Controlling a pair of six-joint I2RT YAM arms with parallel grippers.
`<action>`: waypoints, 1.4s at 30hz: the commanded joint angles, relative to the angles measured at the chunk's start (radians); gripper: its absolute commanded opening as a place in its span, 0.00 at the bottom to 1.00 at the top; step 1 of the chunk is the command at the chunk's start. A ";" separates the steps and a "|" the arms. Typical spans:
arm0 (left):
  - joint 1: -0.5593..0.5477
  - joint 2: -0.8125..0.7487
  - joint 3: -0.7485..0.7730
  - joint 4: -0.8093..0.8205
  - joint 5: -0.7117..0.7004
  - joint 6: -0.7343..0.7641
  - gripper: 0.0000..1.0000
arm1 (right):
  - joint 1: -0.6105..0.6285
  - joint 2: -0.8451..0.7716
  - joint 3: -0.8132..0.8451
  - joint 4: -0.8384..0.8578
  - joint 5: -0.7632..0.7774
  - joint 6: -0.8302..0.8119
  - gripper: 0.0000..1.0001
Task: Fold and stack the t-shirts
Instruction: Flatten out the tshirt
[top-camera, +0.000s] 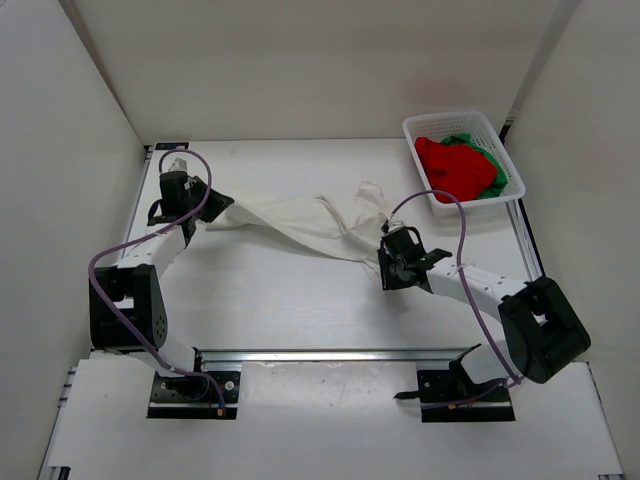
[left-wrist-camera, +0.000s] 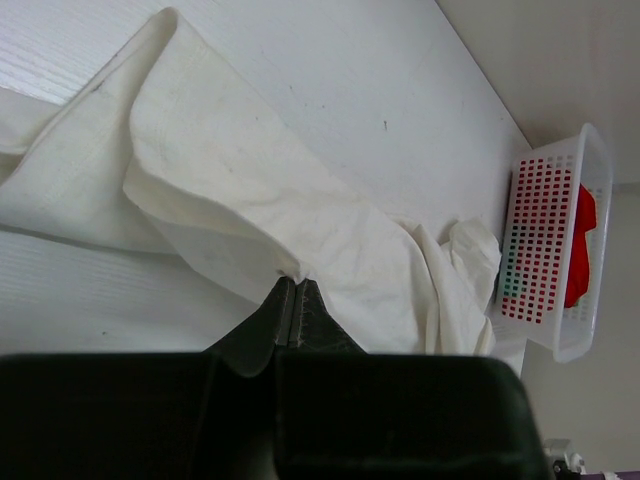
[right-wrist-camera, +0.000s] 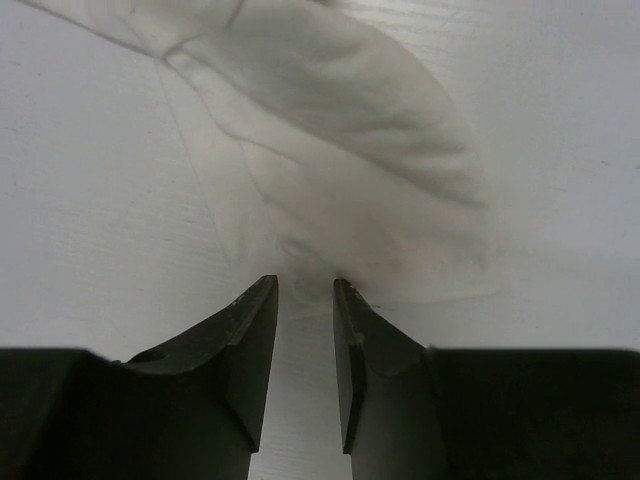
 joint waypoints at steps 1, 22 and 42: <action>0.000 0.003 0.009 0.019 0.003 0.008 0.00 | 0.019 0.025 0.052 0.009 0.071 -0.011 0.27; -0.010 -0.012 0.016 0.011 0.006 0.014 0.00 | -0.062 -0.094 0.075 -0.005 -0.044 0.018 0.00; -0.041 -0.210 0.318 -0.093 0.121 -0.039 0.00 | -0.073 -0.104 0.990 -0.419 -0.001 -0.222 0.00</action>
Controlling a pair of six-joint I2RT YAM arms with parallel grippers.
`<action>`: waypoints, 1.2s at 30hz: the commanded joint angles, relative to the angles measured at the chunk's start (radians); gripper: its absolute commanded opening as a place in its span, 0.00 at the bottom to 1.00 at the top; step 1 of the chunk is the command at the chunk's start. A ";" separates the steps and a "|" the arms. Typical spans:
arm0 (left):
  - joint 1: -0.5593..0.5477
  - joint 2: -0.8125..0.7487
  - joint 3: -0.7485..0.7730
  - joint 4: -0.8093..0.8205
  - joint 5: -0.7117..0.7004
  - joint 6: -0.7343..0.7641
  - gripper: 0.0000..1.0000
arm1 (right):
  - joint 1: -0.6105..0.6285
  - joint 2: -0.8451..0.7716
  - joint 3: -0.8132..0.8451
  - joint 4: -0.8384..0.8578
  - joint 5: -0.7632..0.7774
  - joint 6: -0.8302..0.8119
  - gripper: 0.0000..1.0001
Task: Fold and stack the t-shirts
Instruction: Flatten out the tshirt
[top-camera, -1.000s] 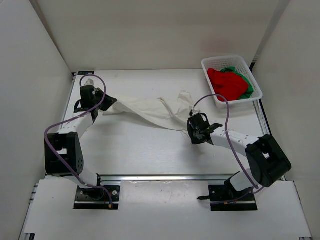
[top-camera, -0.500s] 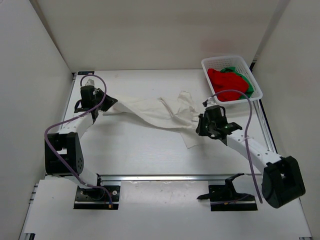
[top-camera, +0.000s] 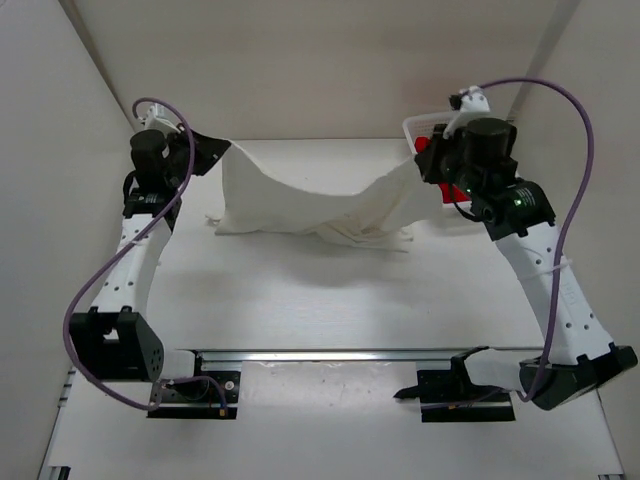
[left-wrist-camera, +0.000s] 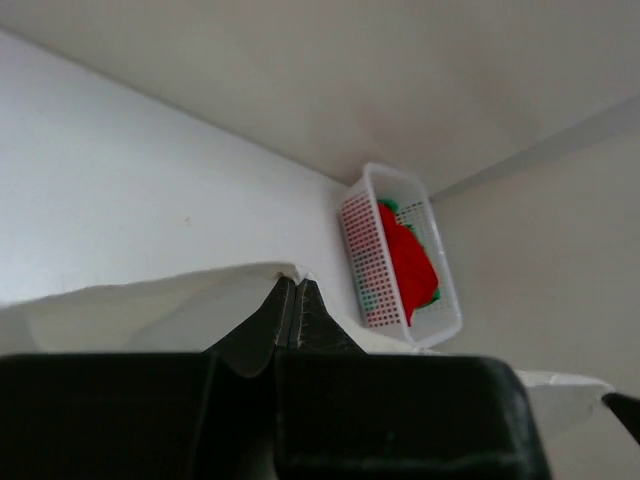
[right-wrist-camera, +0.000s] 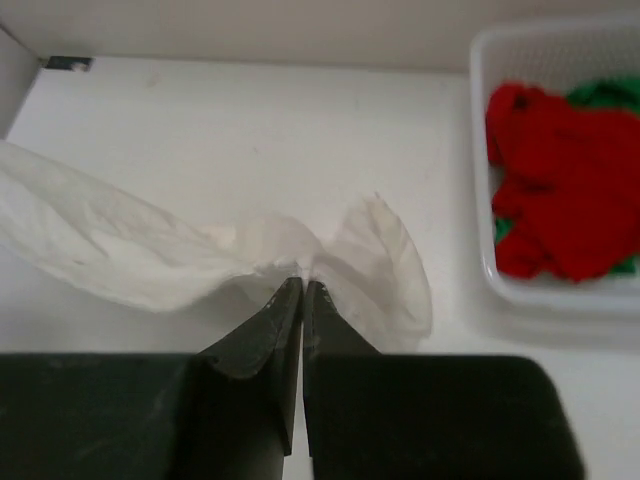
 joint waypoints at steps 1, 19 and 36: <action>0.047 -0.061 -0.013 0.009 0.070 -0.032 0.00 | 0.208 0.106 0.185 -0.121 0.157 -0.121 0.00; 0.182 -0.052 -0.395 0.101 0.049 0.009 0.00 | 0.673 0.002 -0.765 0.199 -0.151 0.276 0.00; 0.110 -0.037 -0.476 0.165 0.041 0.004 0.00 | 0.469 0.188 -0.544 0.240 -0.021 0.093 0.22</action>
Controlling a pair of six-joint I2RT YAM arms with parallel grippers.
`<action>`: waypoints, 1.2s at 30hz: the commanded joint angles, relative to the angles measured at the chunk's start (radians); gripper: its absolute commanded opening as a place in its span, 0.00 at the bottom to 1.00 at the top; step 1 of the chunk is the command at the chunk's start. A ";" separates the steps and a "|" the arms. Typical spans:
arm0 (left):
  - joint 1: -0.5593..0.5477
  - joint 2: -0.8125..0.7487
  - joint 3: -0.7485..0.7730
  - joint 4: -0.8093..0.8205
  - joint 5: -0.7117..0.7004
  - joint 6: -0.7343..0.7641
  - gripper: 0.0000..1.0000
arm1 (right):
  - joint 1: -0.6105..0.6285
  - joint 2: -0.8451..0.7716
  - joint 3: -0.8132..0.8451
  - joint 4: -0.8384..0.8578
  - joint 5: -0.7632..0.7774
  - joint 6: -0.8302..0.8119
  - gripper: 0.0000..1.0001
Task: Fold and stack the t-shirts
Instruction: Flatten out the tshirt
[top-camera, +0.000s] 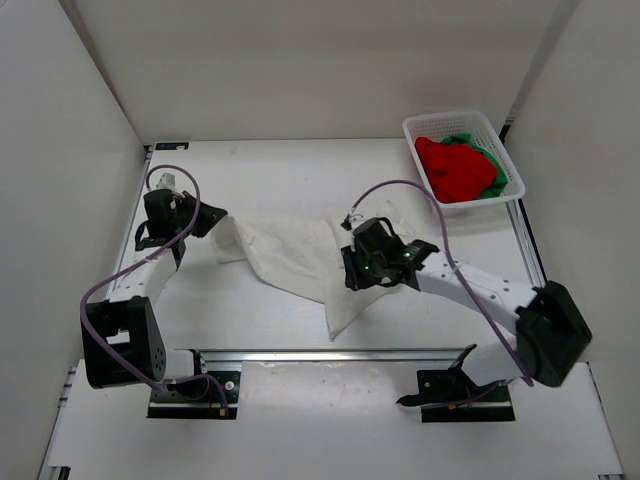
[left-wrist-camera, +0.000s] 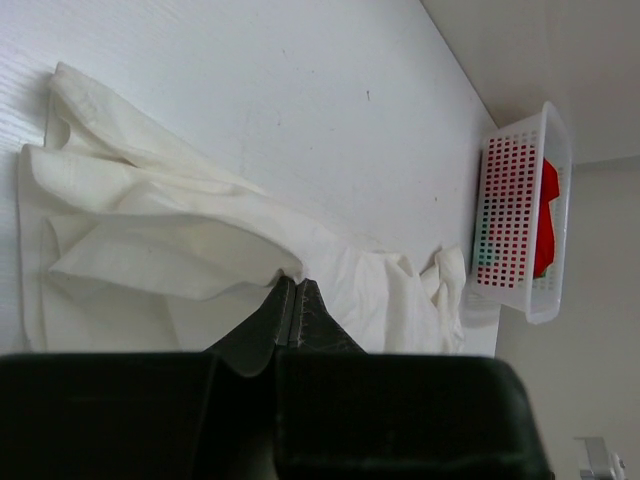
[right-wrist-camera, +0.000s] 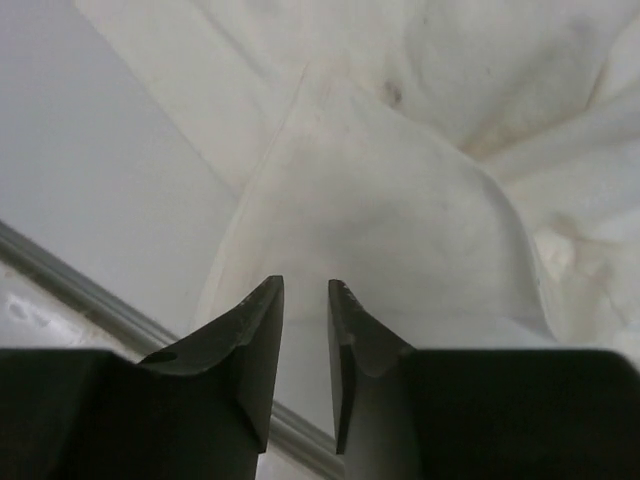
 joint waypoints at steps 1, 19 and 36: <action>-0.008 -0.003 -0.019 0.045 0.001 0.006 0.00 | 0.036 0.136 0.111 0.077 0.114 -0.045 0.24; -0.020 -0.039 -0.032 0.022 -0.048 0.009 0.00 | 0.087 0.514 0.286 0.169 0.282 -0.010 0.32; 0.155 0.015 -0.179 0.274 0.187 -0.129 0.17 | 0.078 0.569 0.306 0.177 0.256 0.027 0.28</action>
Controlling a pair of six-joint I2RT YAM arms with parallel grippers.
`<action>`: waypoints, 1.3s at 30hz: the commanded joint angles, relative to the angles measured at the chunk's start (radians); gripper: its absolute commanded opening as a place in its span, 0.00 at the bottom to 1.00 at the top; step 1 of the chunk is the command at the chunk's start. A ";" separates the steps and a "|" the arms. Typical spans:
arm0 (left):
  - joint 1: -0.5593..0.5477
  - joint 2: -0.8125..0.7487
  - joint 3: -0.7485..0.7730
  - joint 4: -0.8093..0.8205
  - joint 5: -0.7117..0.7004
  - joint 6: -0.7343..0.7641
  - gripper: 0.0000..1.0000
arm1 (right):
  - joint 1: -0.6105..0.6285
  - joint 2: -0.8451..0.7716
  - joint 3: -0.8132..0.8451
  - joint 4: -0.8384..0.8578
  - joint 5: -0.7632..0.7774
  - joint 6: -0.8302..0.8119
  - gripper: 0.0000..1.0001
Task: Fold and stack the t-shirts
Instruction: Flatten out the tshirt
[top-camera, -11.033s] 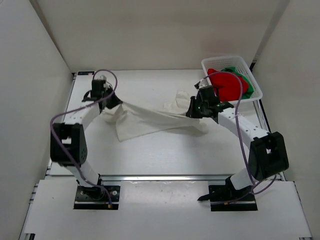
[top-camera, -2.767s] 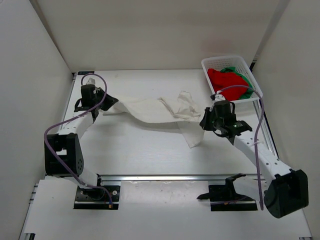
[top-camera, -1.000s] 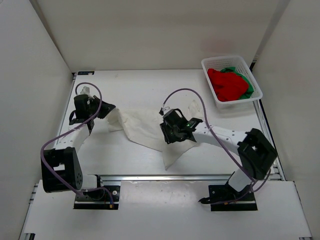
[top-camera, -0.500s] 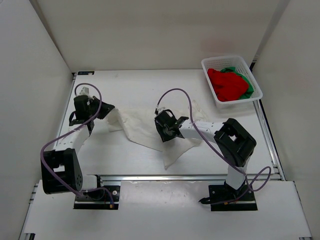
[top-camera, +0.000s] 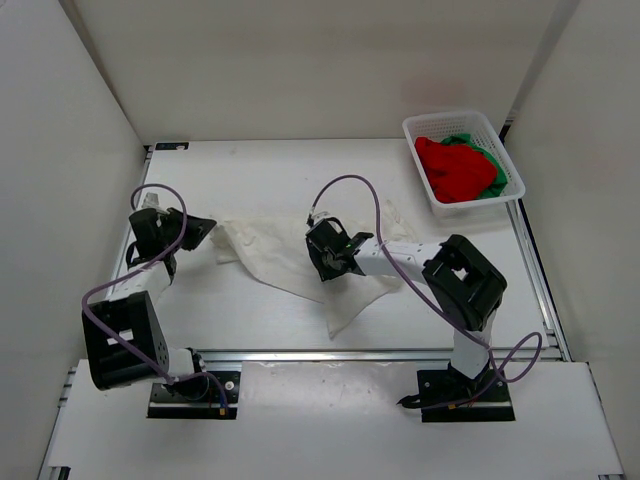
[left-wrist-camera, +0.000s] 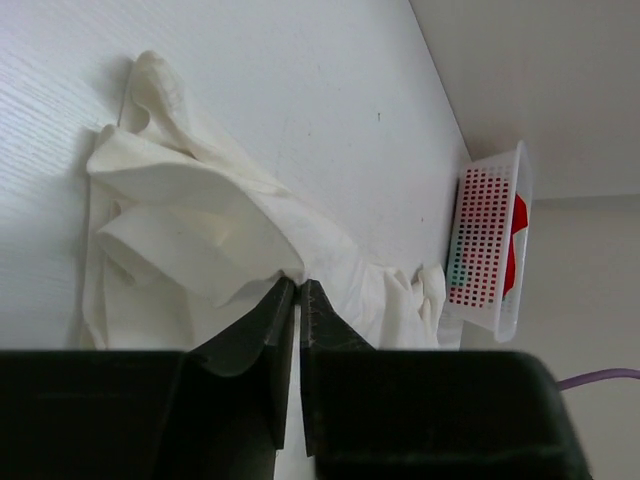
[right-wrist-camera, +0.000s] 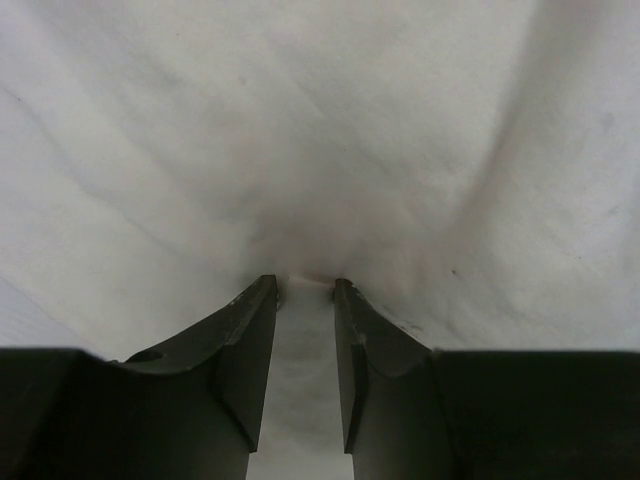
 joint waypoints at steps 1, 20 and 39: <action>0.021 0.014 -0.017 0.098 0.073 -0.044 0.21 | 0.002 0.015 0.022 0.015 0.010 0.017 0.27; -0.030 -0.041 0.043 -0.105 -0.056 0.060 0.00 | -0.014 -0.146 -0.070 0.034 0.003 0.043 0.09; -0.151 -0.163 0.696 -0.513 0.025 0.186 0.00 | -0.100 -0.813 0.298 -0.512 0.341 -0.001 0.00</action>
